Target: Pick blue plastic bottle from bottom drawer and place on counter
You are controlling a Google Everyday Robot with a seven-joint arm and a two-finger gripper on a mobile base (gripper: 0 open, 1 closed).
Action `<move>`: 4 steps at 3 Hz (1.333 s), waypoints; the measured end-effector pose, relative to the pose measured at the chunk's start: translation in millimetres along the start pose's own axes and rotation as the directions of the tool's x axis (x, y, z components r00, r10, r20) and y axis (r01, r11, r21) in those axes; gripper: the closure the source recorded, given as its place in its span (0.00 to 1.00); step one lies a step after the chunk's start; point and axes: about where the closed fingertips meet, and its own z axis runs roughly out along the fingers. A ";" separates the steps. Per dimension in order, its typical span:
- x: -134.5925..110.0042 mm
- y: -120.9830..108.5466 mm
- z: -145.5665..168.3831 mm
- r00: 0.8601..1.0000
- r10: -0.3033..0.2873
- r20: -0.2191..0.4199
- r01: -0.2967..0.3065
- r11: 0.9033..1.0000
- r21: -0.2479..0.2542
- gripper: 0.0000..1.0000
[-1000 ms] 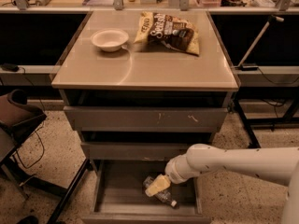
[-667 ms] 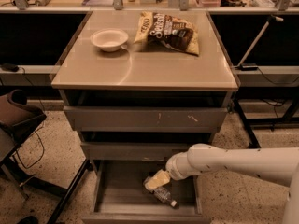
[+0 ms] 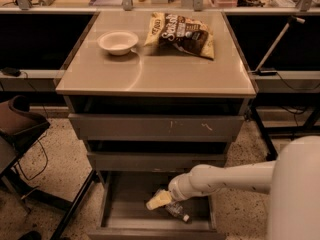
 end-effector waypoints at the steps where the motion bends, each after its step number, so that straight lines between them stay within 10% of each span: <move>1: 6.7 -23.1 43.1 0.991 0.110 0.082 -0.115 0.992 0.055 0.00; 4: 15.8 -37.1 82.8 0.987 0.103 0.125 -0.116 0.988 0.098 0.00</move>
Offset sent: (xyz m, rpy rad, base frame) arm 0.0148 0.0055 -0.0384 0.0288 -0.0080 -0.1185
